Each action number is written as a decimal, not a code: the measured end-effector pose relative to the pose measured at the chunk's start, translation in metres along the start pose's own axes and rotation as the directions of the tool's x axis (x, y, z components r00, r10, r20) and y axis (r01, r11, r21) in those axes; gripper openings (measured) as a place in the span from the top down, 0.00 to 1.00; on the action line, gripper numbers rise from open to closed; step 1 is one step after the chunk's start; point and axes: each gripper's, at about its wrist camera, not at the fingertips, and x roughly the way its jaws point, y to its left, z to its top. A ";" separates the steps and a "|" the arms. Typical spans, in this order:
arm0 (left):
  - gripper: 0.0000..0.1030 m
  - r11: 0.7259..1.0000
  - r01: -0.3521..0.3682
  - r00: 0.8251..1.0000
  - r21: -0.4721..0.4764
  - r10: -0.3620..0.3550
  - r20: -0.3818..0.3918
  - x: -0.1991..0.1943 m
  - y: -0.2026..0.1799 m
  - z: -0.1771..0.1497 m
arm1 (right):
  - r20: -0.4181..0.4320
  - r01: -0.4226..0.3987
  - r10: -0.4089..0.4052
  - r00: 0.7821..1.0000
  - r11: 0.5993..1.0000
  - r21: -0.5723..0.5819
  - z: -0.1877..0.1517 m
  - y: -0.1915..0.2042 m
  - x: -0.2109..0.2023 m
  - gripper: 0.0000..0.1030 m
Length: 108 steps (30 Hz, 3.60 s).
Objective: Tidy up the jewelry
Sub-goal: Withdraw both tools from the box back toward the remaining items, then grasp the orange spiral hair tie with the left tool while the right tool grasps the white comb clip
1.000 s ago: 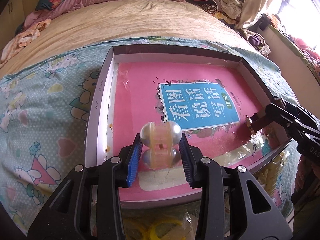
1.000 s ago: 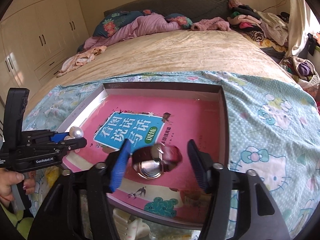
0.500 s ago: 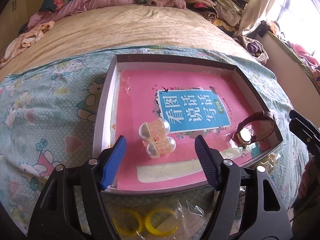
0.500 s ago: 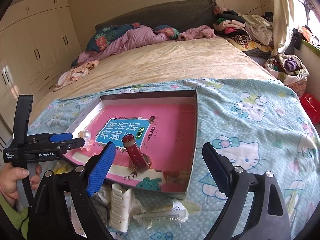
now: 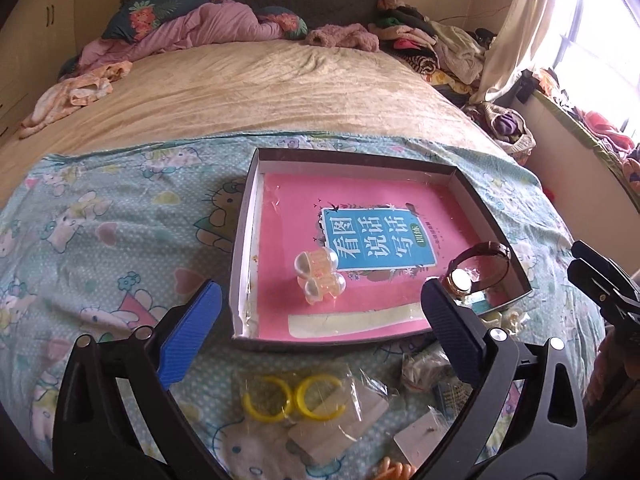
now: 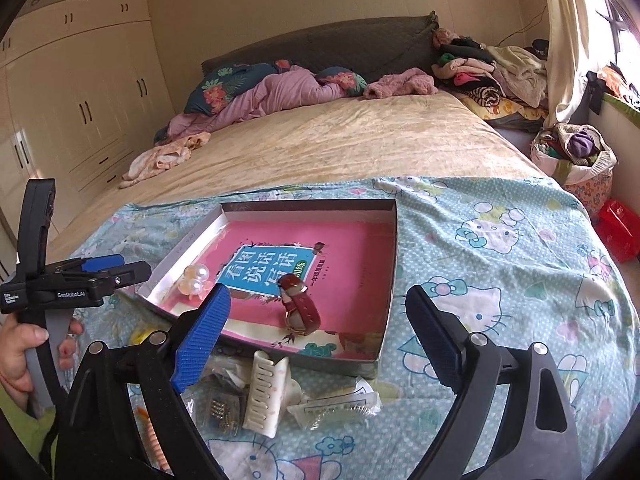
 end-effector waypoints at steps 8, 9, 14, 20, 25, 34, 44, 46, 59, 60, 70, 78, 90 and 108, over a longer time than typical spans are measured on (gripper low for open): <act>0.09 1.000 0.001 1.000 -0.001 -0.001 0.030 -0.023 -0.002 -0.011 | 0.011 -0.005 0.005 1.000 1.000 -0.015 -0.004 0.009 -0.018 0.14; 0.09 1.000 0.002 0.999 0.001 -0.002 0.034 -0.027 -0.002 -0.013 | 0.011 -0.006 0.007 1.000 1.000 -0.017 -0.005 0.011 -0.021 0.14; 0.09 1.000 0.005 0.999 0.005 -0.005 0.051 -0.041 -0.003 -0.021 | 0.008 -0.014 0.014 1.000 0.999 -0.032 -0.009 0.018 -0.030 0.14; 0.09 1.000 0.010 0.998 0.025 -0.012 0.055 -0.054 -0.007 -0.032 | -0.002 -0.025 0.025 1.000 0.999 -0.047 -0.016 0.028 -0.038 0.14; 0.09 0.999 0.018 0.998 0.040 -0.020 0.052 -0.060 -0.012 -0.042 | -0.017 -0.032 0.031 0.999 0.998 -0.056 -0.023 0.035 -0.041 0.14; 0.09 0.997 0.018 0.999 0.079 -0.020 0.031 -0.066 -0.019 -0.060 | -0.037 -0.042 0.039 0.999 0.997 -0.065 -0.030 0.041 -0.045 0.14; 0.09 0.989 0.050 0.998 0.137 -0.046 -0.031 -0.061 -0.034 -0.090 | -0.089 -0.060 0.054 0.995 0.996 -0.069 -0.045 0.047 -0.042 0.14; 0.09 0.987 0.059 0.998 0.148 -0.053 -0.045 -0.060 -0.037 -0.095 | -0.095 -0.063 0.056 0.994 0.996 -0.069 -0.047 0.048 -0.042 0.14; 0.09 0.971 0.147 0.982 0.186 -0.120 -0.148 -0.044 -0.049 -0.127 | -0.156 -0.061 0.051 0.986 0.997 -0.055 -0.065 0.045 -0.035 0.14; 0.09 0.969 0.157 0.979 0.192 -0.127 -0.159 -0.042 -0.051 -0.129 | -0.158 -0.060 0.051 0.986 0.997 -0.055 -0.066 0.045 -0.035 0.14; 0.09 0.959 0.218 0.952 0.180 -0.168 -0.257 -0.013 -0.062 -0.146 | -0.187 -0.061 0.054 0.981 0.998 -0.031 -0.074 0.039 -0.025 0.14; 0.09 0.955 0.256 0.940 0.148 -0.210 -0.269 0.006 -0.062 -0.145 | -0.210 -0.082 0.077 0.975 0.997 -0.015 -0.075 0.037 -0.005 0.14; 0.21 0.962 0.240 0.949 0.129 -0.204 -0.239 0.013 -0.055 -0.145 | -0.257 -0.102 0.096 0.962 0.995 -0.009 -0.067 0.038 0.048 0.43; 0.38 0.952 0.273 0.951 0.136 -0.246 -0.186 -0.011 -0.054 -0.145 | -0.228 -0.153 0.153 0.962 0.988 0.018 -0.073 0.031 0.034 0.74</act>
